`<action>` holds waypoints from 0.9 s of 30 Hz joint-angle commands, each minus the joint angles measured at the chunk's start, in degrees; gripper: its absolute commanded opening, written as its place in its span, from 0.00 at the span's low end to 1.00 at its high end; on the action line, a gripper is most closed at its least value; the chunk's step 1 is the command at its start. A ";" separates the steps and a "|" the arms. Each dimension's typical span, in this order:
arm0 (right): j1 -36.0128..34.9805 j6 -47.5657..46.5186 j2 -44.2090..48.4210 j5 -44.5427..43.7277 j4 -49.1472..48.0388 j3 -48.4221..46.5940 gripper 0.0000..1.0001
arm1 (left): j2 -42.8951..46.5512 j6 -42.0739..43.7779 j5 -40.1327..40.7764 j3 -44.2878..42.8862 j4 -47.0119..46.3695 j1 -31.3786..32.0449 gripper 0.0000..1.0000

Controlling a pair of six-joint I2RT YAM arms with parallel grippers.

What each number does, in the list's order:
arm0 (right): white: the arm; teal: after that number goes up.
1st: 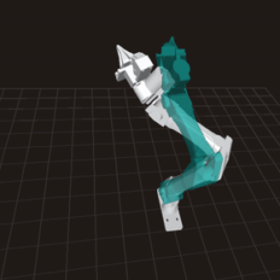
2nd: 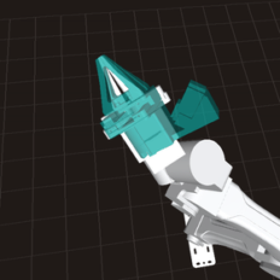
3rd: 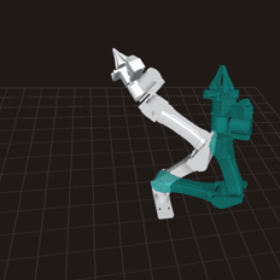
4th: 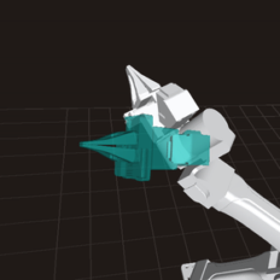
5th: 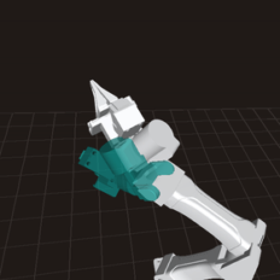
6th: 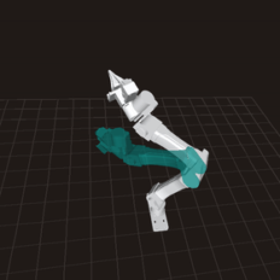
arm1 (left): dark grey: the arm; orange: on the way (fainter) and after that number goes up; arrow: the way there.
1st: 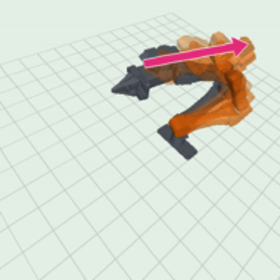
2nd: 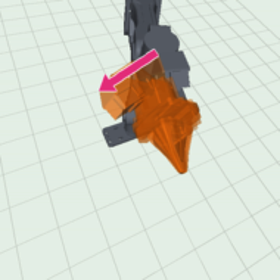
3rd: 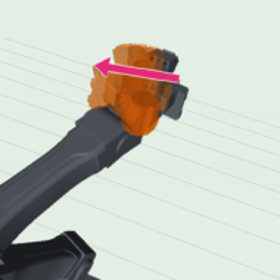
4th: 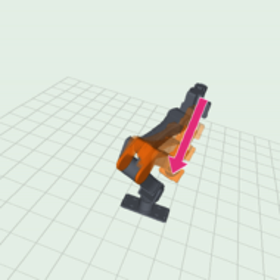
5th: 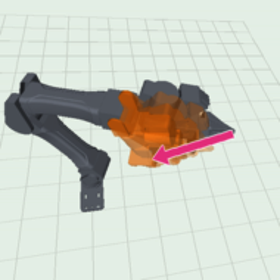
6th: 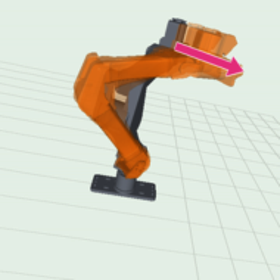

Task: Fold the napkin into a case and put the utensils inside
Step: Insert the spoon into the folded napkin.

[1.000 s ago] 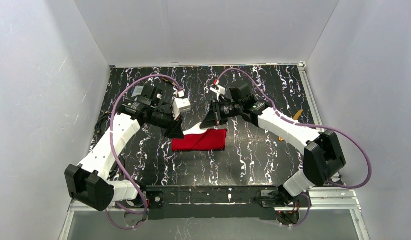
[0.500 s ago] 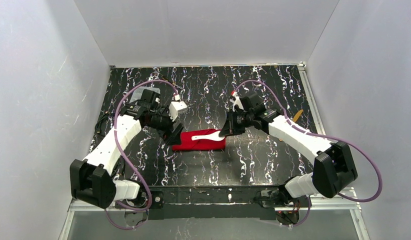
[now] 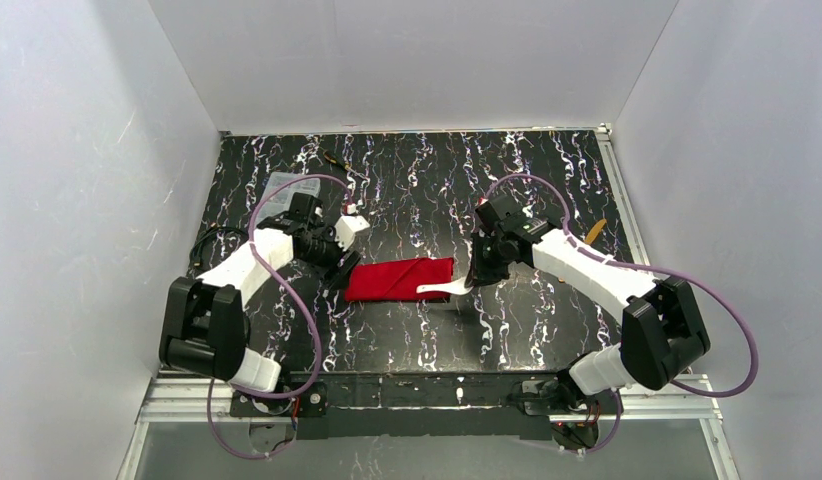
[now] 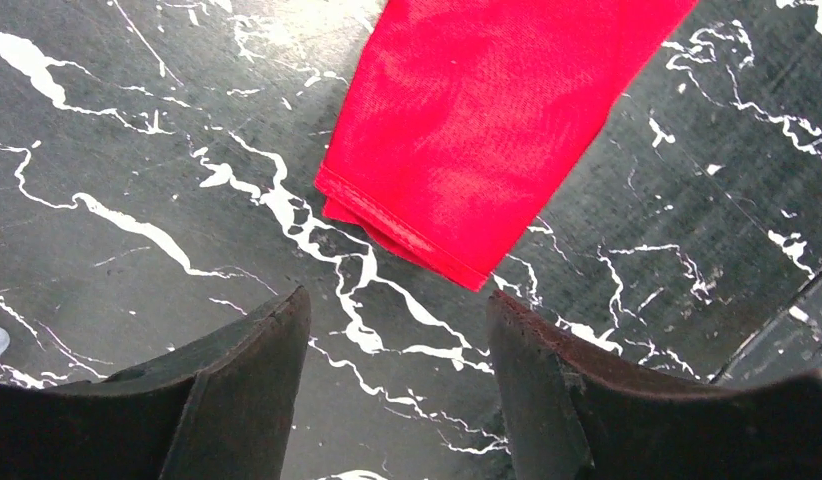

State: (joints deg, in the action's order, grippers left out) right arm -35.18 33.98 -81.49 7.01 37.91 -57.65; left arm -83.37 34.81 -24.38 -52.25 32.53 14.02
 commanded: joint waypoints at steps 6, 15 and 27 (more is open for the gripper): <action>-4.58 13.64 0.18 -13.59 -2.17 -0.47 0.01 | -2.14 -3.65 -0.64 0.82 -4.00 -0.05 0.58; -5.88 17.37 -5.43 -14.81 -6.18 -1.20 0.01 | -3.73 -2.93 -2.36 1.71 -3.20 -0.01 0.42; -10.14 18.40 -8.71 -16.57 -6.95 -3.45 0.01 | -7.82 -1.95 -1.79 2.20 -3.46 0.48 0.30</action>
State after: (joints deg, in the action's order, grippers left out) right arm -44.66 51.18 -90.59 -7.33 31.05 -60.23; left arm -90.94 31.88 -25.08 -50.70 28.32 14.11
